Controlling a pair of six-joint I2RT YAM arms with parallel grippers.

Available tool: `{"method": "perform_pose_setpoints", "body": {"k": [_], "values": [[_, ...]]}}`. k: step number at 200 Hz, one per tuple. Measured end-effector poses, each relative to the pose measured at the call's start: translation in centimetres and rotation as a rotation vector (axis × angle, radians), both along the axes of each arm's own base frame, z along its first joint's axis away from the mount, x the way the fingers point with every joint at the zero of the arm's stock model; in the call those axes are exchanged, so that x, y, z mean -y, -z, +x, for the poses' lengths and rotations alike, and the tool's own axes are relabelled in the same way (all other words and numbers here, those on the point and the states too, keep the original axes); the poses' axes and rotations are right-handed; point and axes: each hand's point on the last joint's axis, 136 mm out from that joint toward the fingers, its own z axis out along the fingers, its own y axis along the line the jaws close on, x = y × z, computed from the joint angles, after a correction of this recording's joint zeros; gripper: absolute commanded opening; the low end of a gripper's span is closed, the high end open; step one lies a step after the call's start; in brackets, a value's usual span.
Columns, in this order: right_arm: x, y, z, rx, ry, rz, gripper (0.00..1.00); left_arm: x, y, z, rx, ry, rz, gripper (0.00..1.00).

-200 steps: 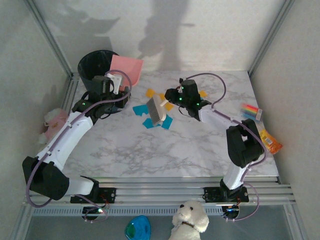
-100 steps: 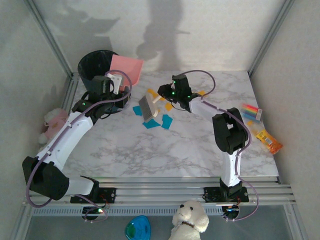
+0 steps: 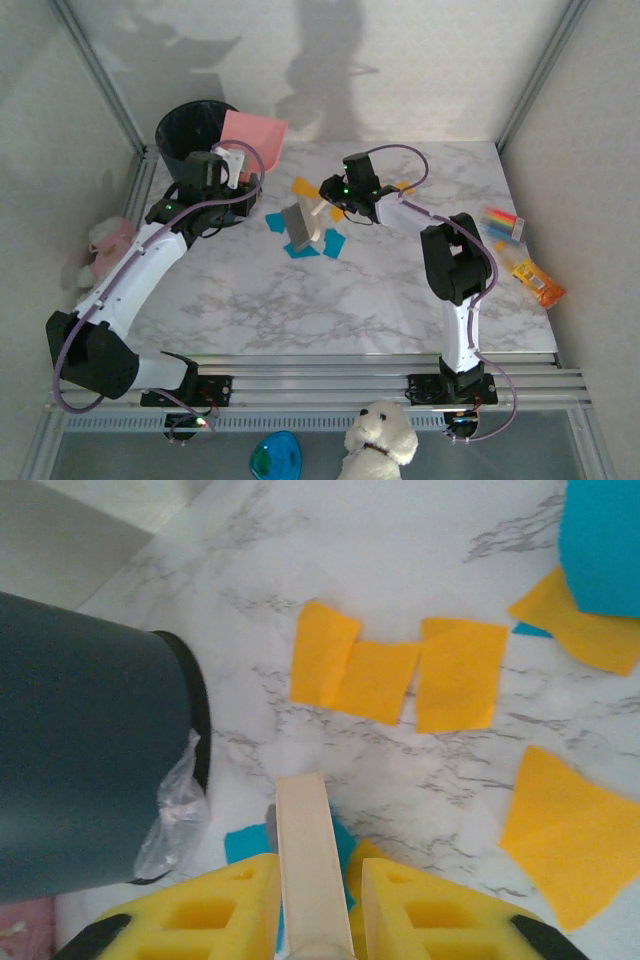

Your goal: Sweep away the paper scraps from the table

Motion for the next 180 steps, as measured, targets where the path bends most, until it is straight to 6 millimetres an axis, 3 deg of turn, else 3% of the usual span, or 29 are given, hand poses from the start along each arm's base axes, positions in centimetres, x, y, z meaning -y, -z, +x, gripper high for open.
{"method": "perform_pose_setpoints", "body": {"k": [34,83,180], "values": [[1.6,0.6,-1.3,0.0,0.007,-0.073,0.0,0.1,0.4,0.1,-0.009,0.005,0.006,0.0],[4.9,-1.4,-3.9,0.056,0.016,-0.19,0.0,1.4,1.1,-0.1,-0.024,0.044,0.019,0.0],[10.7,-3.2,-7.5,0.124,0.042,-0.434,0.0,5.8,5.7,-2.3,-0.147,0.211,0.125,0.0]]}}
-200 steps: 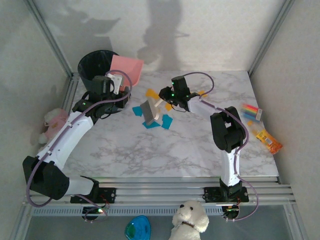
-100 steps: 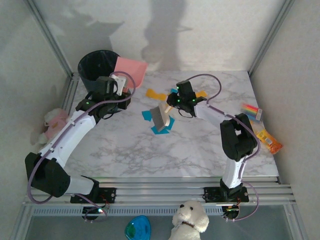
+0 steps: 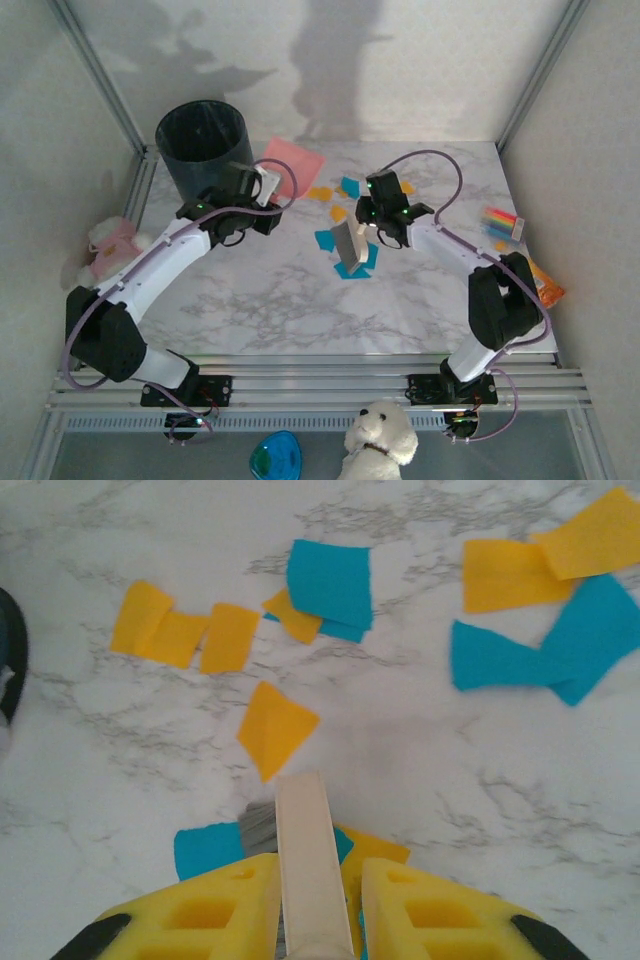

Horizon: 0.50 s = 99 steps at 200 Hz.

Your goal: Sweep away the paper scraps from the table

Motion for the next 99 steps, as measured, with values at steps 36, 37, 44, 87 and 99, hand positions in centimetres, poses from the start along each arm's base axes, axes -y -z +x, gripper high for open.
{"method": "perform_pose_setpoints", "body": {"k": [36,37,44,87,99], "values": [[1.8,-0.8,-1.0,0.015,0.02,-0.073,0.0,1.5,2.2,-1.3,-0.058,0.075,0.059,0.0],[1.9,-0.8,-1.1,0.016,0.021,-0.077,0.0,1.6,2.2,-1.3,-0.059,0.077,0.06,0.0],[2.2,-1.0,-1.3,0.019,0.026,-0.088,0.0,1.7,2.6,-1.6,-0.069,0.092,0.073,0.0],[4.2,-1.8,-2.4,0.032,0.059,-0.152,0.0,3.2,4.7,-3.3,-0.125,0.181,0.141,0.0],[4.3,-2.1,-2.7,0.037,0.057,-0.153,0.0,3.6,5.4,-3.8,-0.142,0.206,0.161,0.0]]}}
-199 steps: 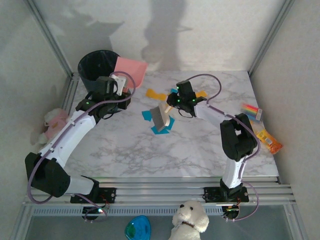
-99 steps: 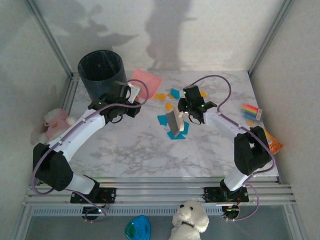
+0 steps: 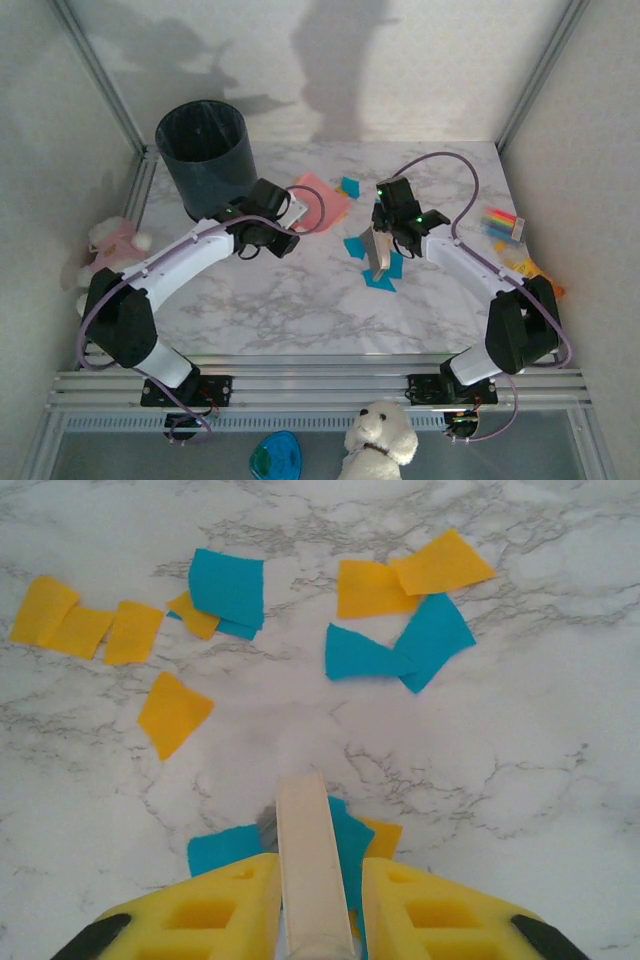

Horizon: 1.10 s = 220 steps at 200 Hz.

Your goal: Sweep away the paper scraps from the table

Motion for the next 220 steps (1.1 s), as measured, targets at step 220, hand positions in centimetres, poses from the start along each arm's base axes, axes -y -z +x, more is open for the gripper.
{"method": "perform_pose_setpoints", "body": {"k": [220], "values": [[7.9,-3.6,-7.2,0.097,0.068,-0.216,0.0,3.8,8.6,-12.3,-0.337,0.353,0.325,0.0]]}}
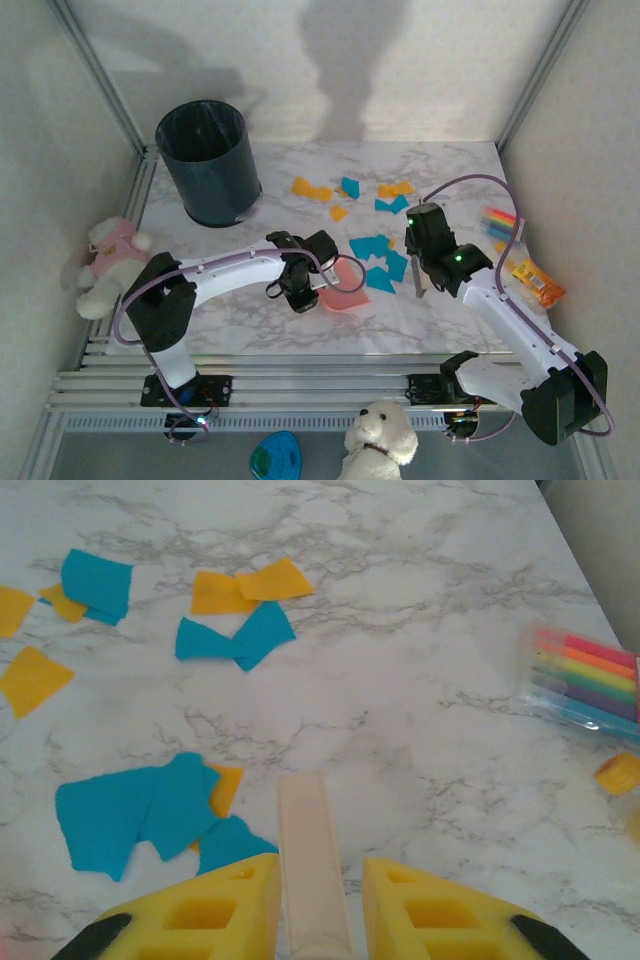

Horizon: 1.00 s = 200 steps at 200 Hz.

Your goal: Sweep away the paper scraps from the table

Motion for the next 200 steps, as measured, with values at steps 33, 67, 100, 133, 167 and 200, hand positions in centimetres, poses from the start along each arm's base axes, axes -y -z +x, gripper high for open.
{"method": "perform_pose_setpoints", "body": {"k": [33,67,100,133,167,200], "values": [[0.4,0.6,-0.1,-0.009,0.006,-0.024,0.0,0.1,0.0,-1.0,-0.03,0.004,0.003,0.0],[0.5,1.4,-0.3,-0.022,-0.003,-0.044,0.0,0.2,0.4,-1.3,-0.052,0.005,0.006,0.0],[0.4,1.8,-0.2,-0.026,-0.008,-0.052,0.0,0.5,0.4,-1.5,-0.07,0.006,-0.006,0.0],[0.2,2.5,0.2,-0.032,-0.008,-0.056,0.0,1.0,0.7,-1.5,-0.088,0.007,-0.009,0.0],[-0.2,3.0,0.7,-0.038,-0.016,-0.054,0.0,1.1,1.4,-1.5,-0.107,0.007,0.003,0.0],[-0.8,3.0,0.8,-0.038,-0.047,-0.044,0.0,1.3,1.6,-1.3,-0.111,0.007,0.009,0.0]]}}
